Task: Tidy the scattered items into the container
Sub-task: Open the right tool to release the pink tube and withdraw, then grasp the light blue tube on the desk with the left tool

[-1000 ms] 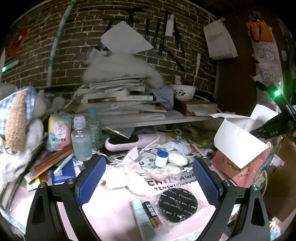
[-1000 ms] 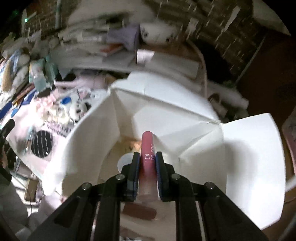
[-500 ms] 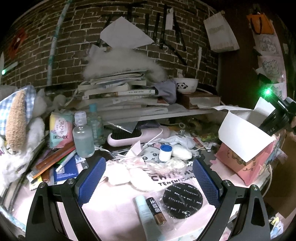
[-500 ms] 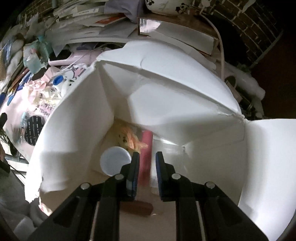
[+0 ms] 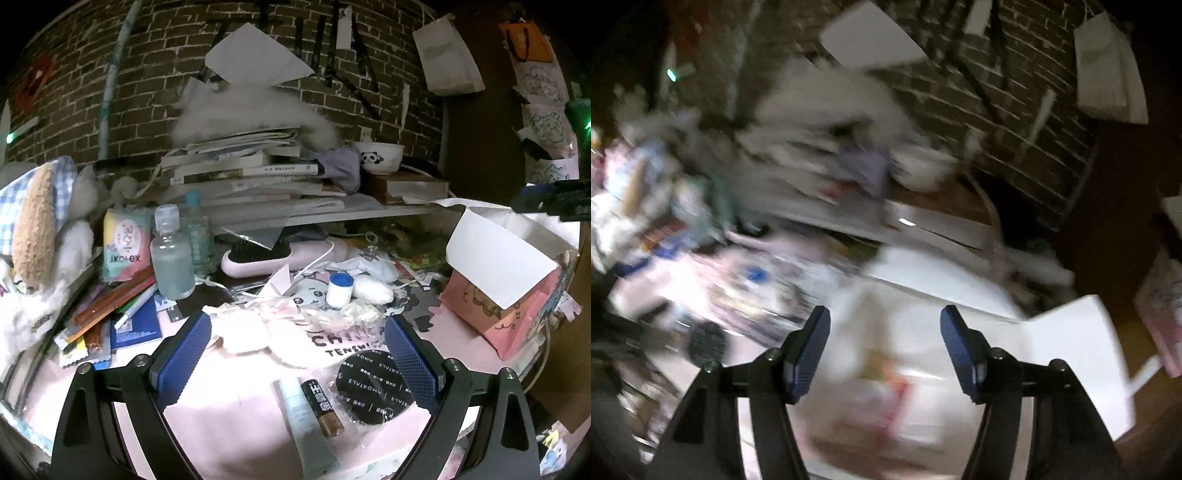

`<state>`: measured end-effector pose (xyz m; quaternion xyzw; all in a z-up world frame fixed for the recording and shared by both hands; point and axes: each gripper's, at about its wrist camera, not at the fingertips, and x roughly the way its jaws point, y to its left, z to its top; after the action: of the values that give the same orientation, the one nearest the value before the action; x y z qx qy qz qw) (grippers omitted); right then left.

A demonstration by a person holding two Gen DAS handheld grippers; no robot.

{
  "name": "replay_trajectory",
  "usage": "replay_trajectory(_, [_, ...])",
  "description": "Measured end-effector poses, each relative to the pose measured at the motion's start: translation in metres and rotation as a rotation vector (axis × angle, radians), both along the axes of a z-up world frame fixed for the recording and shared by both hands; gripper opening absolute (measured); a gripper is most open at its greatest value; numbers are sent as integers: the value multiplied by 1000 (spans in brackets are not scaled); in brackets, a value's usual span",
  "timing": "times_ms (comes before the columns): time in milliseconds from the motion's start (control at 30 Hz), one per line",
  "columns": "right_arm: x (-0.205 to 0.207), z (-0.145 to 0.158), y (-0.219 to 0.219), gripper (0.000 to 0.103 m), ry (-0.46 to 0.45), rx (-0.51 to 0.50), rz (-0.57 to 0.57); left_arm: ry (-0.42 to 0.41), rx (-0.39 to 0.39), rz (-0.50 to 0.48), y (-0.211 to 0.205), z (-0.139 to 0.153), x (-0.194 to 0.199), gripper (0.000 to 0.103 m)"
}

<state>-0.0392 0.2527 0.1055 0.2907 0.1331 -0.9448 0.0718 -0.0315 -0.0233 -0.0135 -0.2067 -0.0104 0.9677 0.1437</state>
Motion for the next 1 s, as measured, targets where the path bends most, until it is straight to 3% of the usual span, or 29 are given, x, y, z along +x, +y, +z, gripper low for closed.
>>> replay_trajectory(100, [9, -11, -27, 59, -4, -99, 104, -8, -9, 4, -2, -3, 2, 94])
replay_trajectory(233, [12, -34, -73, 59, 29, -73, 175, -21, -16, 2, -7, -8, 4, 94])
replay_trajectory(367, [10, -57, -99, 63, -6, -87, 223, -43, -11, -37, -13, -16, 7, 94])
replay_trajectory(400, [9, -62, -104, 71, -15, -98, 227, -48, -9, -40, -14, -18, 8, 94])
replay_trajectory(467, [9, -71, -109, 76, -13, -112, 222, -61, -15, -32, -17, -22, 7, 94])
replay_trajectory(733, [14, -113, -122, 76, -31, -142, 187, -73, -23, 3, -31, -28, 9, 94])
replay_trajectory(1000, [30, -135, -117, 77, -30, -143, 156, -88, -24, -62, -22, -38, 7, 94])
